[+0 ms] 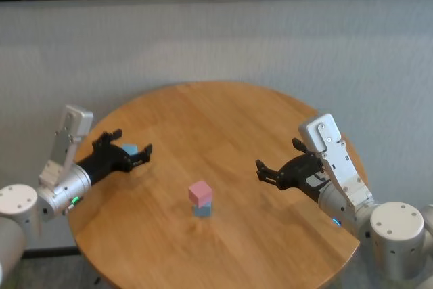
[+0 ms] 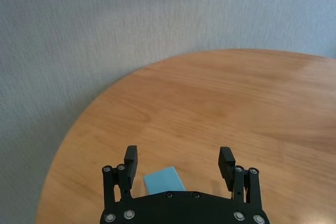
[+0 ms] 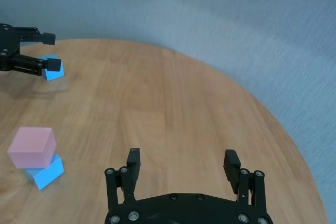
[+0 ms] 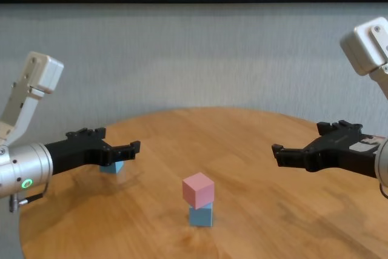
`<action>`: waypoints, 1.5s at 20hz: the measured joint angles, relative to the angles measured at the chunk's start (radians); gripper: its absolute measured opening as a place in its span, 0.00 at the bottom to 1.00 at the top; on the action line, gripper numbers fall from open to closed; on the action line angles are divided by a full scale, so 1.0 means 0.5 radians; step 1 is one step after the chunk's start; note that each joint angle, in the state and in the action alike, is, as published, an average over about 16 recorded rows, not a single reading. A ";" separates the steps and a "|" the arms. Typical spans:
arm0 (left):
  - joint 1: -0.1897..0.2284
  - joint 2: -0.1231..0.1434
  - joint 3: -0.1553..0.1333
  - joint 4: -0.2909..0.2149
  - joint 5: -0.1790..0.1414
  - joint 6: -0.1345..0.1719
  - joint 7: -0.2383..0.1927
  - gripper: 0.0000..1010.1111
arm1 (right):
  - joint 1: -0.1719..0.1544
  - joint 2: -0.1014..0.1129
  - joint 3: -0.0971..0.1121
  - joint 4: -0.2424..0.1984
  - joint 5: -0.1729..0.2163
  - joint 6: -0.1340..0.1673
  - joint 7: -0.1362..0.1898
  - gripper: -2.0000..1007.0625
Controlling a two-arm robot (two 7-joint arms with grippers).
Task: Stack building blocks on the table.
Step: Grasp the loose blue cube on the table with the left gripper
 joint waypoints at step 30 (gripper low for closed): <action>-0.080 -0.016 -0.011 0.196 0.031 -0.115 -0.044 0.99 | 0.000 0.000 0.000 0.000 0.000 0.000 0.000 1.00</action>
